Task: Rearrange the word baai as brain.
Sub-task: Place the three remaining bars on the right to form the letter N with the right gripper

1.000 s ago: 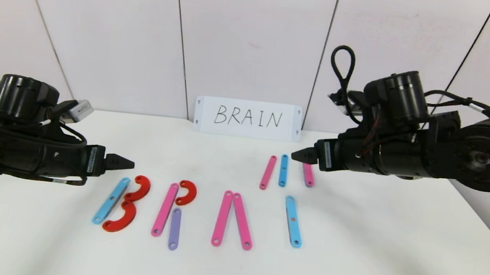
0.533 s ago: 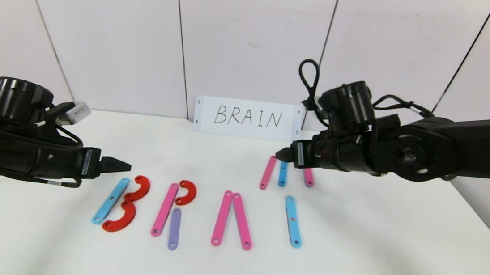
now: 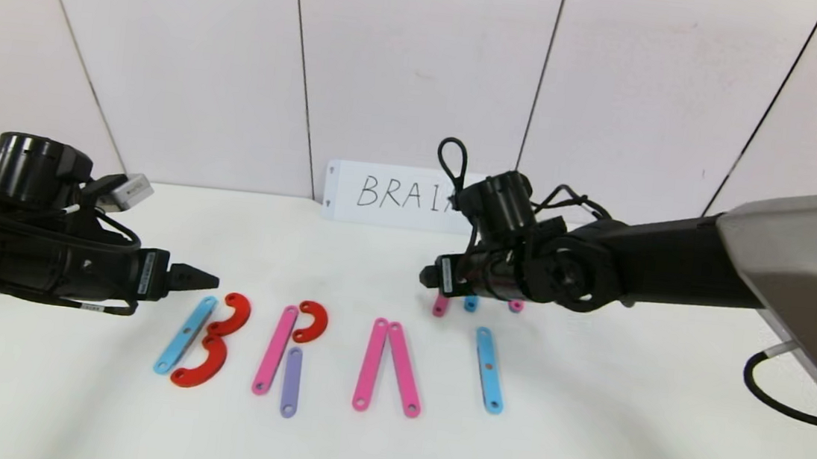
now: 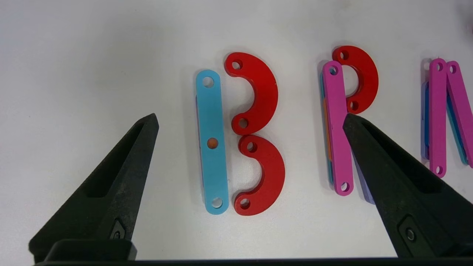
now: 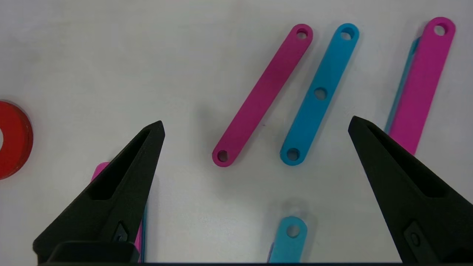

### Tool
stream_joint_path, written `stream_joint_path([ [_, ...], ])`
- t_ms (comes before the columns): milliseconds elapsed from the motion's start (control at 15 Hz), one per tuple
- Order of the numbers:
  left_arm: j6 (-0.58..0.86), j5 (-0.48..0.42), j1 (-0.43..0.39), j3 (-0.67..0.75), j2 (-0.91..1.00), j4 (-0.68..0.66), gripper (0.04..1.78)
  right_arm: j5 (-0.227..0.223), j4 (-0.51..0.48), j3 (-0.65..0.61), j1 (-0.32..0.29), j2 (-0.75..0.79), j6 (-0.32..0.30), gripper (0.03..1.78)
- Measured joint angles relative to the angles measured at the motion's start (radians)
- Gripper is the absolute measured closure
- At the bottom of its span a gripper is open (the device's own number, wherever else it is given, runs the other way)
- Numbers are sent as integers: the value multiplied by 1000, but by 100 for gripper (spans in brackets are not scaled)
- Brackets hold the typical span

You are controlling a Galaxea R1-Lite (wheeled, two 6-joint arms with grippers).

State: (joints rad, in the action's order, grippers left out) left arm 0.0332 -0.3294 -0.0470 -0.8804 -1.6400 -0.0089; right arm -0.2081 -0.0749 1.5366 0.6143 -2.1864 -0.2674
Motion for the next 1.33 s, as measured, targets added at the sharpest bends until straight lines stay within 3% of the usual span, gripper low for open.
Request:
stream_joint_path([
  [933, 0, 0, 0, 1, -10, 0, 8, -8, -2, 145, 8, -179, 8, 9],
  [1133, -1, -3, 1, 5, -10, 0, 8, -9, 2, 156, 6, -194, 9, 32],
  [1333, -2, -3, 1, 6, -10, 0, 8, -11, 4, 160, 2, -203, 10, 77],
])
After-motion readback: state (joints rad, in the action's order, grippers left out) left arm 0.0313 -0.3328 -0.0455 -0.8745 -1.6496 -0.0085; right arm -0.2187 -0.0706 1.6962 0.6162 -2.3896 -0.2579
